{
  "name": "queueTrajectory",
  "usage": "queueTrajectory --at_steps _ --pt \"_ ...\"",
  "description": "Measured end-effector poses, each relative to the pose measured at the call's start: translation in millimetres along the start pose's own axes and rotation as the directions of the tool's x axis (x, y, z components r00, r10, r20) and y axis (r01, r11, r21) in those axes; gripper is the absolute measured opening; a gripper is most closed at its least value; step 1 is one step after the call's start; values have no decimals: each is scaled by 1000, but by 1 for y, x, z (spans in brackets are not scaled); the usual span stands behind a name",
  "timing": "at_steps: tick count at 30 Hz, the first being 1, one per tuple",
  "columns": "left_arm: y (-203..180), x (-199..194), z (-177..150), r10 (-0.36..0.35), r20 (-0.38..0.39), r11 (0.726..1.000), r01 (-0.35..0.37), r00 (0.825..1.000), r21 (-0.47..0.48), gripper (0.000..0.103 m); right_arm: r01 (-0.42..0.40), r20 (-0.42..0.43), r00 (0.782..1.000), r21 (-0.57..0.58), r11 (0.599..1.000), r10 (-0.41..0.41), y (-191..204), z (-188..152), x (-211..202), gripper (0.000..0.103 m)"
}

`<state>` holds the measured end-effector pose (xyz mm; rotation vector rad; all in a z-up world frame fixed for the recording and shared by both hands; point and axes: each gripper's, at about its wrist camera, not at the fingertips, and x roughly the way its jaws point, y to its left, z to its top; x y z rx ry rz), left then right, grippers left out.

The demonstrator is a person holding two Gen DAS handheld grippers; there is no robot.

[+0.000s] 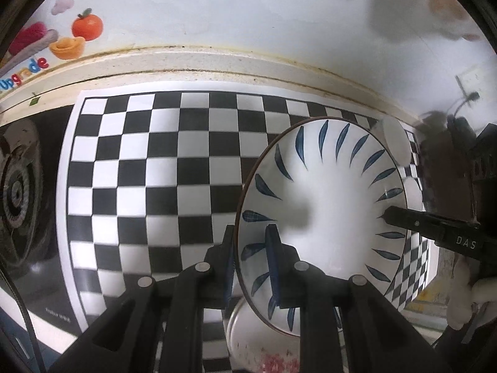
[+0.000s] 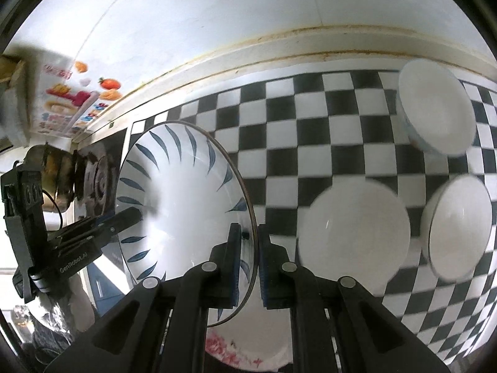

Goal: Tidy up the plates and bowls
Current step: 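Carry the striped-rim plate with both grippers and lower it onto the white plates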

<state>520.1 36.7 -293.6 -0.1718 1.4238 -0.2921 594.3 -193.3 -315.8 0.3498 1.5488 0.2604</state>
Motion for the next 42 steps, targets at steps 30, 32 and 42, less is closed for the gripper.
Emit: queueTrajectory --at_steps 30,32,42 --pt "-11 43 -123 8 -167 1000 -10 986 -8 17 -1 -93 996 61 998 6 -35 -164 48 11" --pt "-11 48 -123 14 -174 1000 -15 985 -9 17 6 -101 995 61 998 1 -38 -164 54 11" --pt "-8 68 -126 29 -210 999 -34 977 -20 17 23 -128 992 65 998 -15 -43 -159 76 11"
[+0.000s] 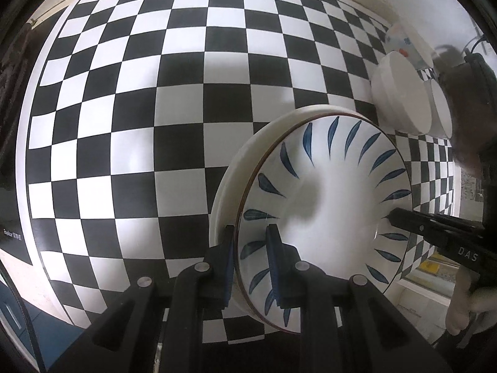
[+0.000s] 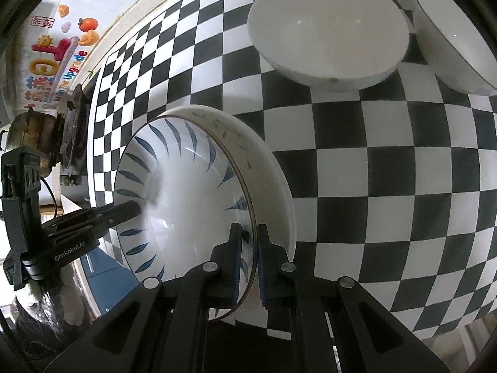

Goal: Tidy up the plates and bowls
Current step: 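Carry the striped-rim plate with both grippers and lower it onto the white plates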

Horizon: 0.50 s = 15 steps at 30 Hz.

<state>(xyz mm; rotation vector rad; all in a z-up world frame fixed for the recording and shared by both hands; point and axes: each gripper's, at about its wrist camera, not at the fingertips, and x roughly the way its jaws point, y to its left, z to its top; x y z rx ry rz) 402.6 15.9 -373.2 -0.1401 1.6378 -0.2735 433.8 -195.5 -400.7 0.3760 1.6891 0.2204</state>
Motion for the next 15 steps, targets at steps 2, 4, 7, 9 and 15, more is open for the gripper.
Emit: queueTrajectory --at_steps 2,4,7,9,15 --pt "0 2 0 3 -5 1000 -3 1000 3 17 15 -1 1000 -8 1000 -15 1 2 2 11" --pt "-3 4 1 8 -9 1000 -7 1000 9 17 19 -2 1000 -8 1000 -19 0 3 3 11" --pt "-5 6 1 13 -17 1000 -12 1000 11 17 26 -1 1000 -9 1000 -26 -2 4 3 11" --pt "-7 7 0 20 -20 1000 -19 1000 17 17 37 -3 999 -12 999 -37 -2 5 4 11" --pt "-8 10 1 22 -29 1000 -21 999 10 17 40 -6 999 -11 999 -40 -1 5 4 14"
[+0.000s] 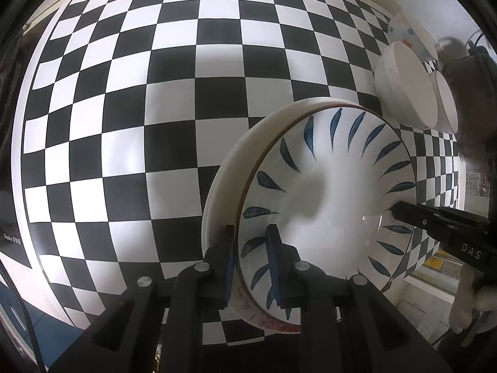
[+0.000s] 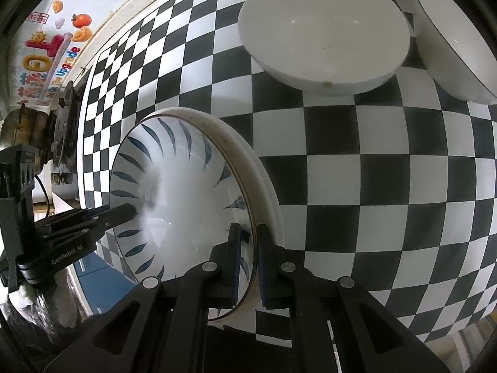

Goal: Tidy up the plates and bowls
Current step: 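Carry the striped-rim plate with both grippers and lower it onto the white plates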

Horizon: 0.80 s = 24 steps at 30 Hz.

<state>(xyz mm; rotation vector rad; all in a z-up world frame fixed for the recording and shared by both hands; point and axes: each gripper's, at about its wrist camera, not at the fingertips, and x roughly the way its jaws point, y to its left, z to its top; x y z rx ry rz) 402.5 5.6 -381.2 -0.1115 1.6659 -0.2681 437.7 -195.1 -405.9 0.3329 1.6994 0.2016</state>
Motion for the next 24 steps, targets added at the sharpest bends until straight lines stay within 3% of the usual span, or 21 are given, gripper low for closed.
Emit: queueTrajectory --at_steps 10,24 --pt "0 3 -1 1 -19 1000 -2 1000 -24 17 -21 -47 999 62 998 24 -5 -1 3 16" --pt "7 4 -1 -8 -43 998 5 999 -63 18 14 -81 997 63 998 -9 0 0 2 16"
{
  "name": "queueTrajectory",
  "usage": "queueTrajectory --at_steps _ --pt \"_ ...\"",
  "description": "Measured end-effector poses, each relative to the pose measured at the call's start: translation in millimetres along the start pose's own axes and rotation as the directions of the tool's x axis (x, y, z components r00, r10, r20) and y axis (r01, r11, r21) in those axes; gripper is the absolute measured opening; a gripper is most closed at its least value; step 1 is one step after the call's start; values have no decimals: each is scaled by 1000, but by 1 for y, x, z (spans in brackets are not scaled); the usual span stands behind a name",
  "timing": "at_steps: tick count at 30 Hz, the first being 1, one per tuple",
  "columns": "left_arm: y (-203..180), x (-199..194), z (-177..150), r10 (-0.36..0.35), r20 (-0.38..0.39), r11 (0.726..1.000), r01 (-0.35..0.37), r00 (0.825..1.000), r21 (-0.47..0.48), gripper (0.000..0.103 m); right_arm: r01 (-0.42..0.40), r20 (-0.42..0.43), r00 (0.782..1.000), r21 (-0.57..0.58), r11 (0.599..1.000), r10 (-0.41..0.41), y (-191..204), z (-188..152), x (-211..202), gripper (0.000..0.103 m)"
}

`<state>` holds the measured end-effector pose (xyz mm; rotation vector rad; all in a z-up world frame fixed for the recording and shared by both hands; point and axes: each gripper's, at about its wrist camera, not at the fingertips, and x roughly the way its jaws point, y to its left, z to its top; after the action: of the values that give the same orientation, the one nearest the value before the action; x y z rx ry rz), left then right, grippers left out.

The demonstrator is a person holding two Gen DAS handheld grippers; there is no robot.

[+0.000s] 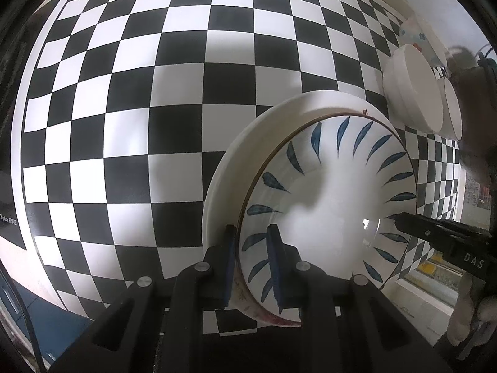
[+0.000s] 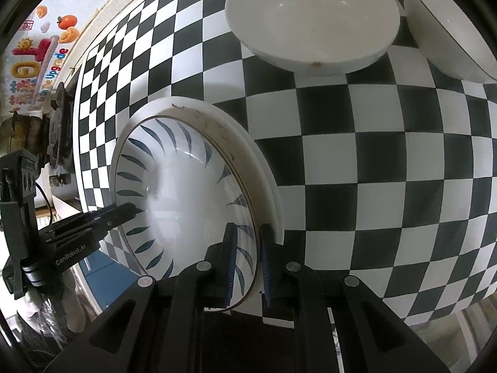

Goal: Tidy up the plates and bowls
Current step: 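Carry the striped-rim plate with both grippers and lower it onto the white plates, then open both grippers and lift them away from the plate stack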

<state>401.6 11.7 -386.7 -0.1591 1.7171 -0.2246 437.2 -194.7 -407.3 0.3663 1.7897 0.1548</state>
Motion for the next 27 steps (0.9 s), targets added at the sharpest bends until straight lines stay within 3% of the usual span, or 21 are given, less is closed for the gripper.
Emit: queueTrajectory --at_steps 9,17,21,27 --pt "-2 -5 -4 21 -5 1000 -21 1000 -20 18 15 4 1000 0 1000 -15 3 1 -10 24" --pt "-13 -19 -11 90 28 996 -90 996 -9 18 81 48 996 -32 996 -80 13 1 -26 24" --pt "-31 -44 -25 135 86 990 -137 987 15 18 186 108 978 -65 980 -178 28 -12 -39 24" --pt "-56 -94 -51 154 179 986 -164 972 38 18 230 176 961 -80 970 -213 50 -42 -68 25"
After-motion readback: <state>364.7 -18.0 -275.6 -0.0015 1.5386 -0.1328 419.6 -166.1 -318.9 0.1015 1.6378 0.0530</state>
